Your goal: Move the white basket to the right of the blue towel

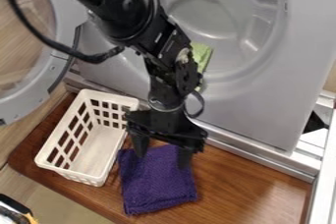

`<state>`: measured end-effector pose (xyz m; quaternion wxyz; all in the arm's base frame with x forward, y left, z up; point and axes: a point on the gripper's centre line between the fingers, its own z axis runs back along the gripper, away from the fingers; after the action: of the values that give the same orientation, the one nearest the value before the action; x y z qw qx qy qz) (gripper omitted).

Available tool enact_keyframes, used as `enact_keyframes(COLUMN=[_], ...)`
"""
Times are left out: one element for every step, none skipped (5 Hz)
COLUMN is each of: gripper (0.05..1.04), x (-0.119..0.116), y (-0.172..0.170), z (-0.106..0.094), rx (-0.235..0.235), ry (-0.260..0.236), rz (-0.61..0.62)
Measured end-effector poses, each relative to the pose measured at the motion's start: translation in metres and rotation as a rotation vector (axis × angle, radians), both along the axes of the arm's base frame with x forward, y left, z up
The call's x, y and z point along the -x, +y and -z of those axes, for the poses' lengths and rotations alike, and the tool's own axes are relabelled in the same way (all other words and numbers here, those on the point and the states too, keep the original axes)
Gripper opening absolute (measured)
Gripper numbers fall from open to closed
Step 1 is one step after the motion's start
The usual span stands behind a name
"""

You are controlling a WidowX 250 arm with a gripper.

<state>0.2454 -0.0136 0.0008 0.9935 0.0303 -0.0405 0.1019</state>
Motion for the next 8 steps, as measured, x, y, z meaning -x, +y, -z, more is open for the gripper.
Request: enact_keyframes(gripper=[0.999, 0.999, 0.999, 0.999, 0.947, 0.66, 0.354, 0.156], x=[-0.005, -0.011, -0.012, -0.013, -0.015, -0.018, -0.02, -0.02], y=[0.017, 0.034, 0.054, 0.066, 0.071, 0.072, 0.076, 0.07], z=[0.007, 0.016, 0.016, 0.025, 0.028, 0.049, 0.049, 0.048], rx=[-0.022, -0.053, -0.066, -0.081, -0.093, -0.095, -0.136, -0.15], ry=[0.015, 0.04, 0.033, 0.057, 0.062, 0.054, 0.035, 0.044], rz=[-0.016, -0.048, -0.089, -0.121, -0.13, -0.112, -0.159, -0.133])
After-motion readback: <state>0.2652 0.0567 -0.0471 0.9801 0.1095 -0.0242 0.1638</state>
